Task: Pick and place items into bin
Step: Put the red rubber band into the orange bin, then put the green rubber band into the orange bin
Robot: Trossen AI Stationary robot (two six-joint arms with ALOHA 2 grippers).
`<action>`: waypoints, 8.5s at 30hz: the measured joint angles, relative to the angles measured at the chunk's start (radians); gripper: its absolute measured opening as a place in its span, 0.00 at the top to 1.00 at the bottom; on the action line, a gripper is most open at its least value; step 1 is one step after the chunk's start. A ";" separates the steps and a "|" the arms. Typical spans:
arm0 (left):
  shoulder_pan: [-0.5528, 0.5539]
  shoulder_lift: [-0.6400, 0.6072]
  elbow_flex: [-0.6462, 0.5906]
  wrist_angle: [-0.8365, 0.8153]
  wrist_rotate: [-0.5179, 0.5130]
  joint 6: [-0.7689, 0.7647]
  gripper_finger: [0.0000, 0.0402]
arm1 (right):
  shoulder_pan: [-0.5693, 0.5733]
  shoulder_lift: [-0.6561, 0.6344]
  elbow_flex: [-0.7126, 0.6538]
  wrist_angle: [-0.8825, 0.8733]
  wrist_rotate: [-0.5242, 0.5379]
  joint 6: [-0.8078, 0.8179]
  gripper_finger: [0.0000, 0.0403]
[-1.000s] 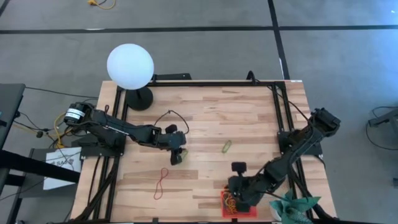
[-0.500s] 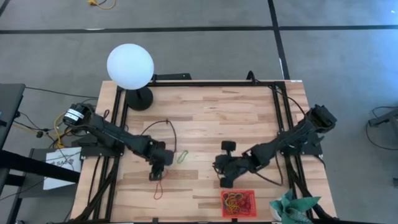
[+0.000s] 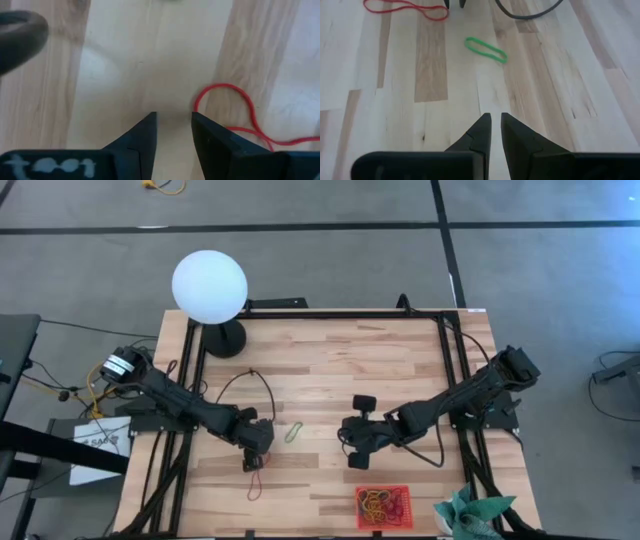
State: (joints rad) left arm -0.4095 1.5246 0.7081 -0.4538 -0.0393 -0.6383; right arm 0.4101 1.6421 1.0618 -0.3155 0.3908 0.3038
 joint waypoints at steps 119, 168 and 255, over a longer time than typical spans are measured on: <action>-0.066 0.079 0.335 -0.068 -0.394 0.296 1.00 | -0.122 0.389 0.018 0.828 -0.288 -0.067 0.60; -0.021 0.079 0.335 -0.049 -0.419 0.277 0.93 | -0.166 0.395 0.018 0.814 -0.254 -0.041 0.99; -0.018 0.079 0.335 -0.270 -0.533 -0.001 0.71 | 0.308 -0.003 0.018 -0.163 -0.540 0.639 0.81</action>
State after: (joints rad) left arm -0.4277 1.6032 1.0435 -0.7242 -0.5726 -0.6392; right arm 0.7185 1.6394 1.0796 -0.4782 -0.1493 0.9428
